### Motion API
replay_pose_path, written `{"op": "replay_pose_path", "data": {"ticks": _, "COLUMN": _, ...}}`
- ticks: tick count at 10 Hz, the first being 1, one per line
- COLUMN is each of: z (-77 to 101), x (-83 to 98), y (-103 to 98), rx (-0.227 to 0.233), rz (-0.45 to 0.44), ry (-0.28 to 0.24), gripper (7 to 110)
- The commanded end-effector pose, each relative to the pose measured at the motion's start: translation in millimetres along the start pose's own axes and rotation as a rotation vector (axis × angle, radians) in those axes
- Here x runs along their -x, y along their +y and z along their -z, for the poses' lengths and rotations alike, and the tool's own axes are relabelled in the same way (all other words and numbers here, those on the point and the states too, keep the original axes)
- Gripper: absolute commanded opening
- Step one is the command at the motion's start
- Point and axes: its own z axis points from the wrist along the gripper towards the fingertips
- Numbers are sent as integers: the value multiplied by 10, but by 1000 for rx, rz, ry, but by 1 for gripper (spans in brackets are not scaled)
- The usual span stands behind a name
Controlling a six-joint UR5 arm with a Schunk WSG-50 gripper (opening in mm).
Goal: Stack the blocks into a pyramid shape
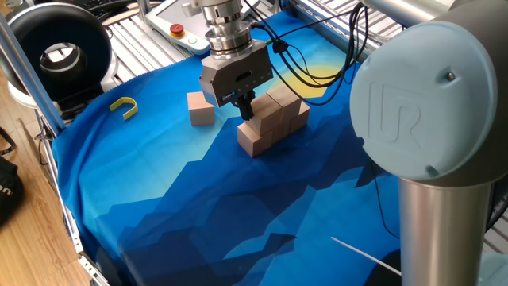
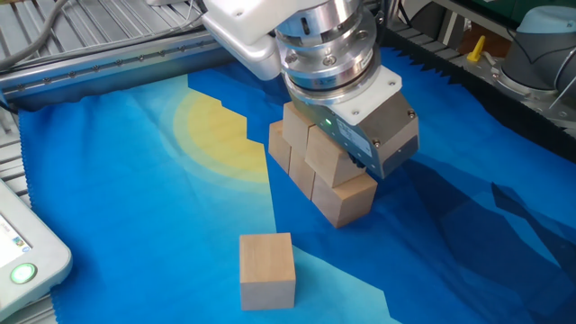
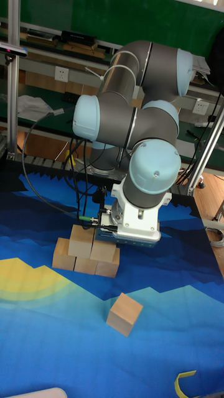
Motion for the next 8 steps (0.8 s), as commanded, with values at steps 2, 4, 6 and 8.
{"op": "replay_pose_path", "data": {"ticks": 2, "z": 8, "x": 7, "y": -16, "rx": -4, "rz": -3, "ry": -1, "gripper": 7}}
{"op": "replay_pose_path", "data": {"ticks": 4, "z": 5, "x": 27, "y": -9, "rx": 0, "rz": -3, "ry": -7, "gripper": 7}}
{"op": "replay_pose_path", "data": {"ticks": 6, "z": 5, "x": 23, "y": 16, "rx": 10, "rz": -1, "ry": -6, "gripper": 7}}
{"op": "replay_pose_path", "data": {"ticks": 8, "z": 6, "x": 25, "y": 51, "rx": 23, "rz": 1, "ry": -5, "gripper": 7}}
